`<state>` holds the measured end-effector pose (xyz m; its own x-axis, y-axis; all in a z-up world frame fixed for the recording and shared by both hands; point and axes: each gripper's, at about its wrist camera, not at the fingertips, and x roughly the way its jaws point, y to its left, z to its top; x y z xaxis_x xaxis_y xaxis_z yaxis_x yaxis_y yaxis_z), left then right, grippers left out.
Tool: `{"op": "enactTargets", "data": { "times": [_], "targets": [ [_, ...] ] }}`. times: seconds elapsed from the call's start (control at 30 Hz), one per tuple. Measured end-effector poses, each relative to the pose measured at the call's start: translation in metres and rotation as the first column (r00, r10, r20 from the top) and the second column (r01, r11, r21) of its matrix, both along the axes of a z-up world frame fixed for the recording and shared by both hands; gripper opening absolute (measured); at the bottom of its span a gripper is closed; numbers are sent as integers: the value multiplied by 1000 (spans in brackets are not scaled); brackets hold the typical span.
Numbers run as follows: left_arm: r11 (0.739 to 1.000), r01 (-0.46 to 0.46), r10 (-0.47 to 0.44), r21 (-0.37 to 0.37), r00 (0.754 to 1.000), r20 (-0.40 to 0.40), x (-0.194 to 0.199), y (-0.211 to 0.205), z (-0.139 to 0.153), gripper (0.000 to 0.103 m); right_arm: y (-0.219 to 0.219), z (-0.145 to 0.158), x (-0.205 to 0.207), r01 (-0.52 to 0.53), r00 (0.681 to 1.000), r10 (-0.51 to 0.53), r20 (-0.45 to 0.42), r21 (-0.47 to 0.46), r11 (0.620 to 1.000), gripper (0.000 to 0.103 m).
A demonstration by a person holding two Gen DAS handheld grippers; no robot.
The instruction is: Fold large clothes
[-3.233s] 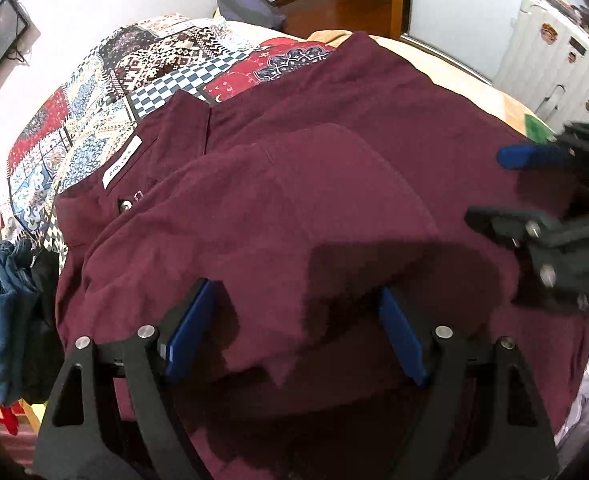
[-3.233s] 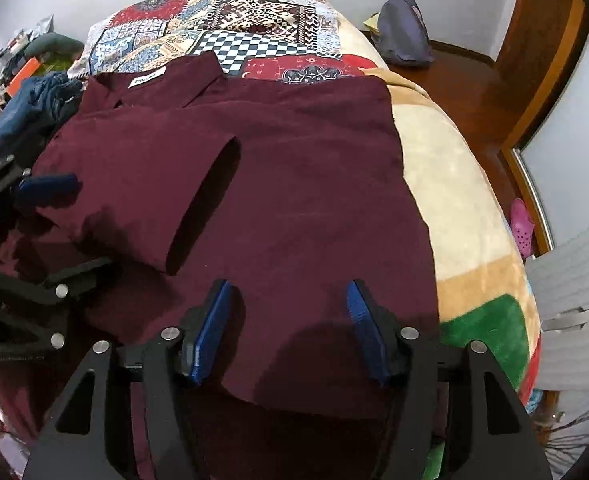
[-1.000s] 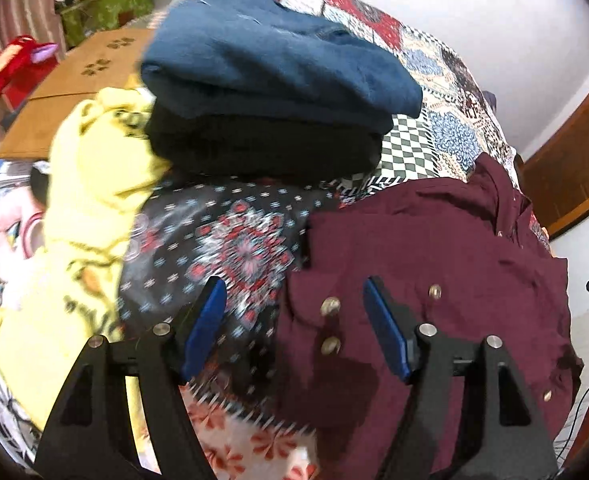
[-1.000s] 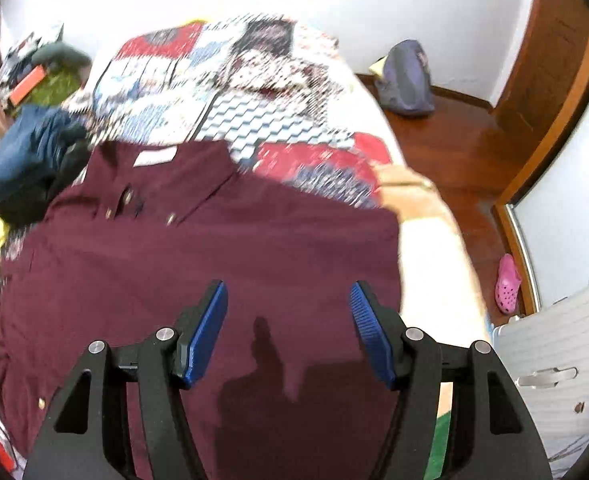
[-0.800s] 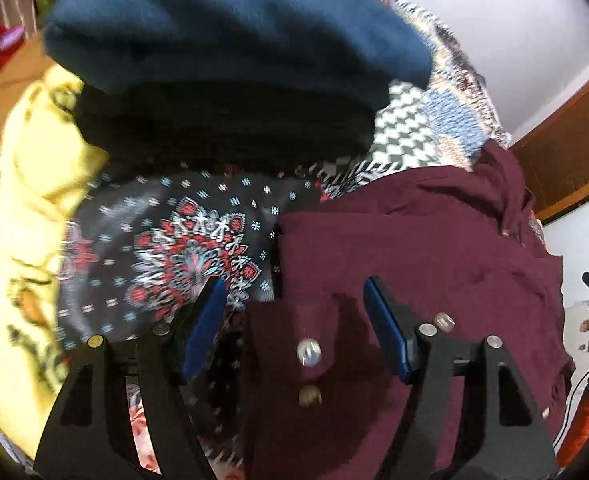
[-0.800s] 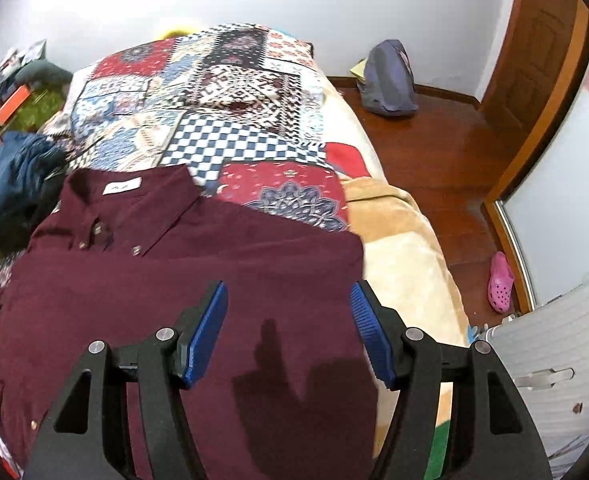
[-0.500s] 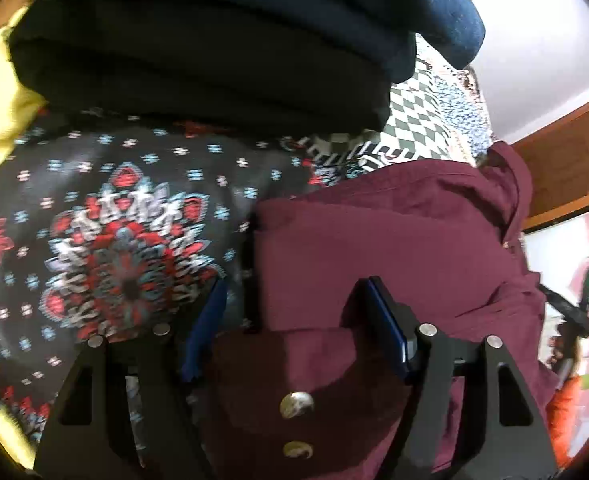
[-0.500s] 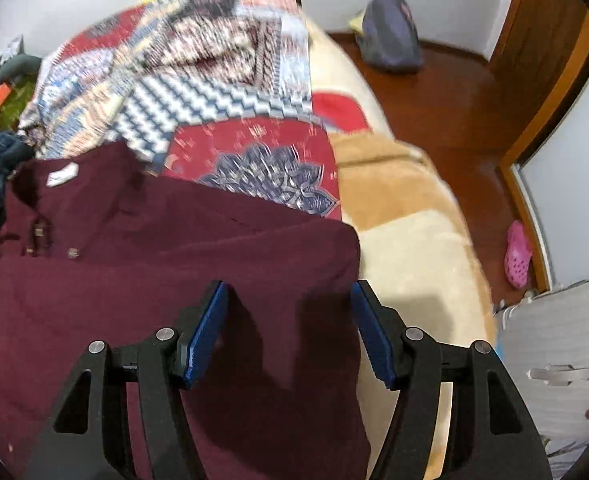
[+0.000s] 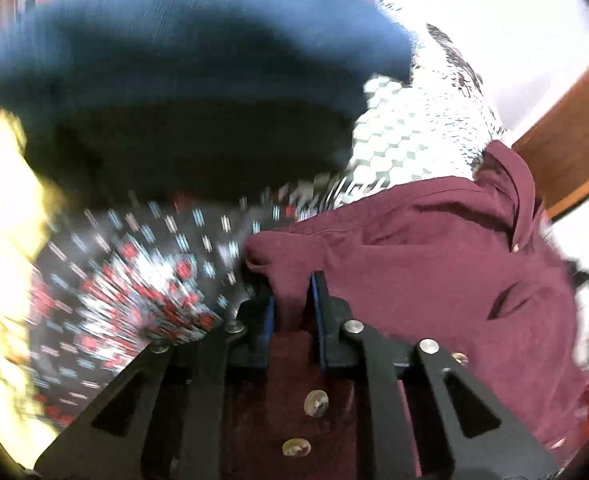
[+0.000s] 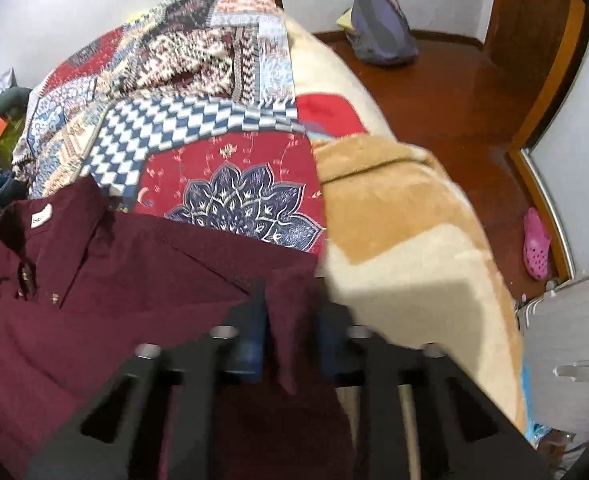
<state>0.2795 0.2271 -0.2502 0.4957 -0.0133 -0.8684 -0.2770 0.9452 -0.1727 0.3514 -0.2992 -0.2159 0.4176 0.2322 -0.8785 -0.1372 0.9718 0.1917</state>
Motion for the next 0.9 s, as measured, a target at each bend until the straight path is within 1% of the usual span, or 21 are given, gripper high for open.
{"op": "enactTargets", "data": {
  "times": [0.03, 0.07, 0.13, 0.17, 0.23, 0.33, 0.37, 0.43, 0.5, 0.53, 0.6, 0.63, 0.7, 0.73, 0.77, 0.83, 0.9],
  "targets": [
    [998, 17, -19, 67, 1000, 24, -1, -8, 13, 14, -1, 9, -4, -4, 1000, 4, 25, 6, 1000, 10],
    [989, 34, -43, 141, 997, 58, -2, -20, 31, 13, -2, 17, -8, -10, 999, 10, 51, 3, 1000, 9],
    [971, 50, -78, 235, 991, 112, -3, -38, 57, 13, -1, 39, -18, -18, 993, 20, 118, -15, 1000, 8],
    [963, 53, -92, 263, 987, 136, -5, -42, 68, 13, 0, 49, -22, -22, 989, 25, 149, -25, 999, 8],
    [951, 49, -111, 304, 976, 190, -3, -55, 95, 12, 2, 69, -25, -30, 978, 38, 205, -40, 999, 8],
    [931, -7, -100, 365, 957, 273, 3, -58, 129, 11, 7, 95, -26, -44, 960, 58, 275, -55, 998, 8],
    [930, -16, -100, 367, 950, 295, 11, -54, 140, 11, 9, 103, -23, -49, 955, 64, 291, -60, 997, 8],
    [938, -21, -93, 346, 946, 310, 19, -50, 148, 11, 13, 111, -16, -47, 948, 69, 311, -77, 996, 8],
    [939, -6, -99, 343, 952, 289, 37, -48, 148, 11, 18, 111, -1, -48, 948, 76, 309, -97, 994, 8],
    [943, 17, -111, 333, 958, 265, 44, -47, 143, 11, 19, 107, 6, -47, 952, 75, 298, -100, 994, 8],
    [954, 65, -123, 294, 975, 185, 60, -44, 122, 12, 19, 93, 25, -30, 969, 53, 241, -96, 995, 8],
    [960, 82, -124, 269, 982, 144, 66, -42, 113, 13, 18, 86, 29, -23, 976, 45, 211, -105, 994, 10],
    [970, 84, -100, 228, 993, 62, 72, -38, 86, 24, 17, 65, 39, 6, 991, 14, 135, -150, 989, 15],
    [974, 67, -72, 217, 997, 13, 72, -34, 71, 43, 17, 58, 40, 15, 994, 5, 113, -174, 985, 16],
    [976, 50, -47, 211, 999, -18, 69, -31, 60, 56, 16, 51, 40, 29, 996, -9, 94, -211, 977, 17],
    [984, 19, -7, 178, 998, -64, 59, -19, 38, 56, 14, 44, 36, 34, 997, -15, 77, -254, 967, 20],
    [986, 3, 11, 168, 997, -82, 49, -11, 29, 56, 11, 46, 28, 27, 997, -9, 72, -258, 966, 23]
  ]
}}
